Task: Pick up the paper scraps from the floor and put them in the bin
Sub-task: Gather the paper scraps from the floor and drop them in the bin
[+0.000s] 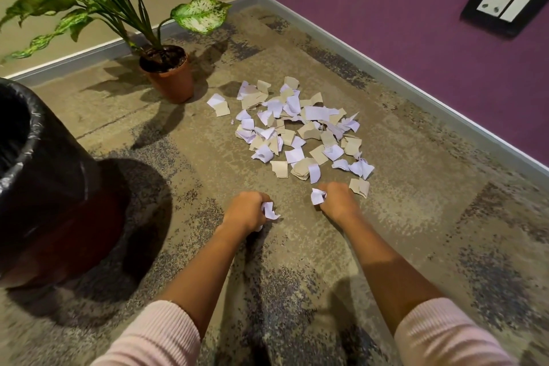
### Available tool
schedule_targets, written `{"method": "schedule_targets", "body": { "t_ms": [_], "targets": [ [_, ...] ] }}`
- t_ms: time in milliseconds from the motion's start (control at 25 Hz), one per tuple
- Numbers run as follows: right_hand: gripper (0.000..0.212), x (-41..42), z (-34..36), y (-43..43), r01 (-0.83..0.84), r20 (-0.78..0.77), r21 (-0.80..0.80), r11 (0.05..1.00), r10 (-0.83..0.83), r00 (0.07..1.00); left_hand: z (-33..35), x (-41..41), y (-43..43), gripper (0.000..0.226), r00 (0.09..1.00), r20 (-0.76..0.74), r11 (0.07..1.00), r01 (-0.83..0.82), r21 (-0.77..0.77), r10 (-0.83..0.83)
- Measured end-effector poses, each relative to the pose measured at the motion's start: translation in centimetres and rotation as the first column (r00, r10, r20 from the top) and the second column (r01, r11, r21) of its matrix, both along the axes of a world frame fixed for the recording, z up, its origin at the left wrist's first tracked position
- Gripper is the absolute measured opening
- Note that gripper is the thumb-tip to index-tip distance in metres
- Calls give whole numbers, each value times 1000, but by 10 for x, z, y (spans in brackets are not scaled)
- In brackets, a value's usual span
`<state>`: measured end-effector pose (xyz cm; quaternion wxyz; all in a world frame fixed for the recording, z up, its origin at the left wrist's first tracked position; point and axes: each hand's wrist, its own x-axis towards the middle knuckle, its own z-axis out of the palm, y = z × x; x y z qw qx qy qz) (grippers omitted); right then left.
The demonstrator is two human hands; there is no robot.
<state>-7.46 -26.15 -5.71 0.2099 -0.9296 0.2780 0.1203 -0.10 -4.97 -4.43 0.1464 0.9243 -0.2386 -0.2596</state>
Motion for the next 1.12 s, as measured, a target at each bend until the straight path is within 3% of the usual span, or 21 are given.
{"method": "schedule_targets", "body": {
  "t_ms": [200, 320, 520, 640, 720, 840, 1120],
  "targets": [
    [13, 0, 3, -1, 24, 15, 119, 993, -26, 1000, 1, 1, -6, 8, 999, -22, 998, 30, 58, -29],
    [18, 1, 8, -3, 57, 22, 231, 971, -64, 998, -1, 4, -8, 9, 999, -48, 995, 22, 93, -17],
    [14, -4, 21, -10, 123, 53, 316, 941, -147, 988, -1, 7, 7, 19, 986, -128, 994, -106, 7, 106],
    [29, -2, 33, -10, 135, 72, 322, 937, -167, 983, 9, 12, 21, 21, 977, -144, 985, -166, -41, 159],
    [35, 4, 46, -4, 117, 77, 303, 946, -147, 986, 20, 18, 30, 21, 972, -141, 978, -200, -63, 190],
    [14, 17, 64, 12, 51, 78, 256, 965, -74, 994, 42, 24, 43, 21, 966, -134, 965, -237, -113, 221],
    [10, 74, 127, 78, -128, 166, 261, 957, 86, 982, 114, 46, 80, 21, 954, -36, 934, -300, -194, 299]
  ]
}}
